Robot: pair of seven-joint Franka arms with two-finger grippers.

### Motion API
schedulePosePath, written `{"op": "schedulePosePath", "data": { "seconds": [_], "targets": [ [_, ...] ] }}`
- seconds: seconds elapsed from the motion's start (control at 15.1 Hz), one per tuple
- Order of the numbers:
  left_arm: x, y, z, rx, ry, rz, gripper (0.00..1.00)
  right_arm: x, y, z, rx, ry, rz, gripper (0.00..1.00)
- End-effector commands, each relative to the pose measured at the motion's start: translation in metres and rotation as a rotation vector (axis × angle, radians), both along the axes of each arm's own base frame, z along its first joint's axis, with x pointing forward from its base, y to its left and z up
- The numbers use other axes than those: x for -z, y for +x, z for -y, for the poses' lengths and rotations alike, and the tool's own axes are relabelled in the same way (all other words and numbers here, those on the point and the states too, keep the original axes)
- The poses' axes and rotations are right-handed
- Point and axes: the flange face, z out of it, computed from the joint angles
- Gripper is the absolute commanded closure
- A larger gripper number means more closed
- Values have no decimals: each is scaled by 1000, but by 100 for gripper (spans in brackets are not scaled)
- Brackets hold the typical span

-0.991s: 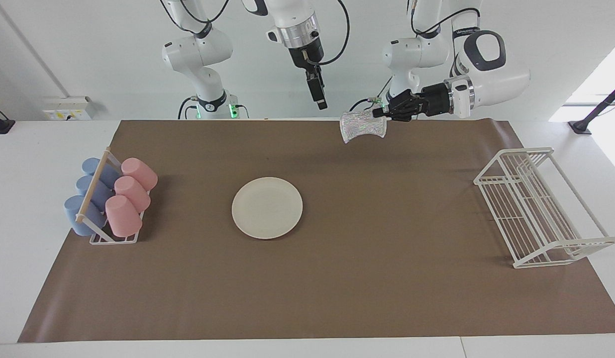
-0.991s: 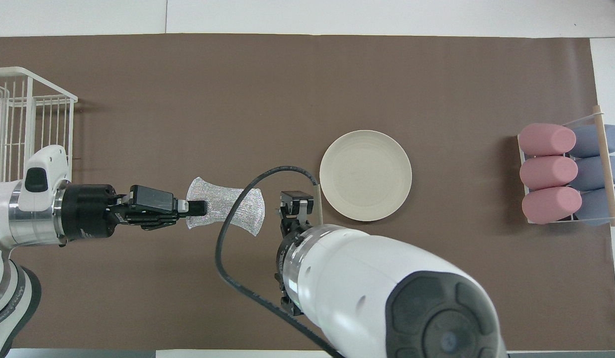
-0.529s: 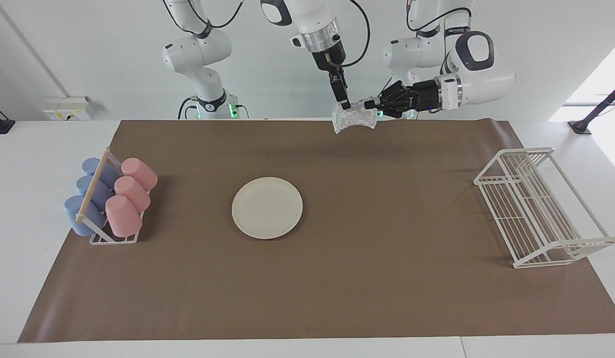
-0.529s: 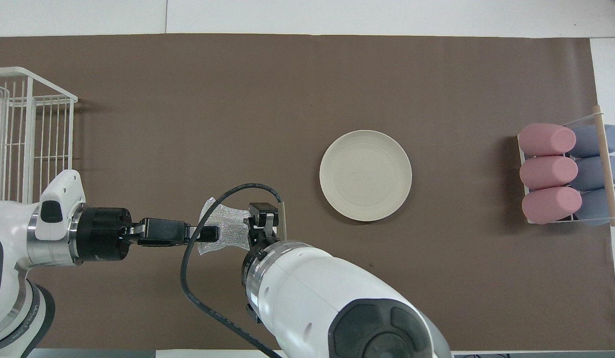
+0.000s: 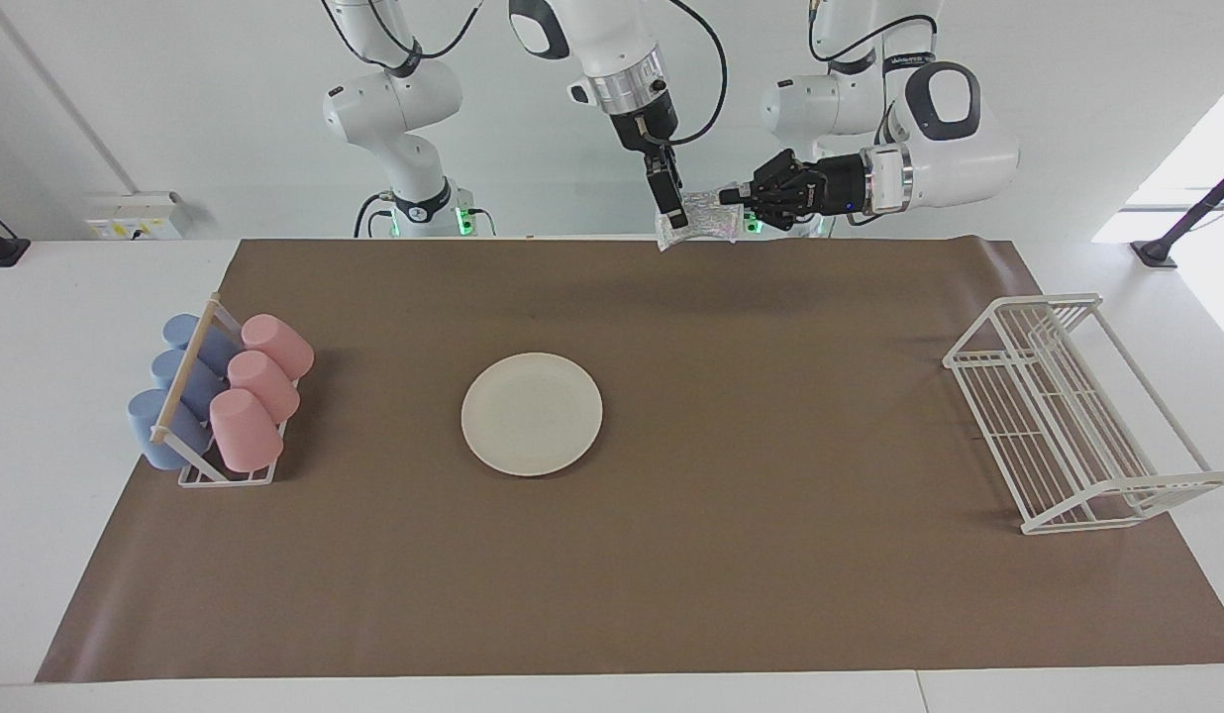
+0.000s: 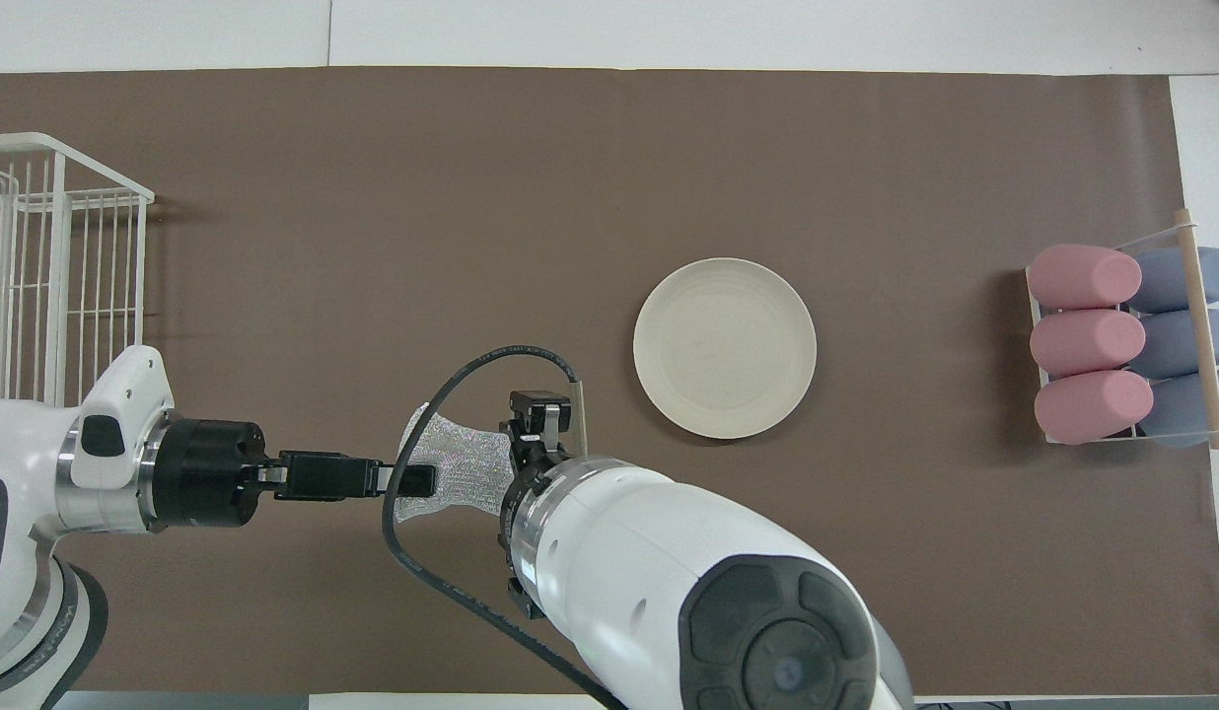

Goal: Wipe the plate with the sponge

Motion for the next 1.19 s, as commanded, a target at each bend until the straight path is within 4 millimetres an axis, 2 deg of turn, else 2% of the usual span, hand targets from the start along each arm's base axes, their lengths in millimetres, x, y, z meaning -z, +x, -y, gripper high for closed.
{"op": "schedulePosePath", "data": {
  "seconds": [0.0,0.07,0.13,0.66,0.73,0.79,0.86,0.99,1.12],
  "targets": [
    [3,-9,-5,26,-10,23,100,3,-4,4,-11,6,10,46],
    [3,-9,-5,30,-3,26,100,4,-5,3,-19,4,12,79],
    [3,-10,-5,33,-1,28,100,3,-4,3,-21,6,15,100],
    [3,-8,-11,55,22,27,100,3,-3,5,-33,0,21,100],
    [2,-8,-11,55,24,23,84,4,-3,4,-36,-2,21,100],
    [1,-8,-11,55,25,16,25,3,-2,6,-33,-2,23,100],
    [0,-8,-10,56,30,4,0,3,-2,6,-41,-7,27,100],
    [-2,-8,-12,77,79,-1,0,13,2,15,-91,-30,42,100],
    [1,-8,-15,86,113,-15,0,47,32,50,-187,-91,63,100]
  ]
}}
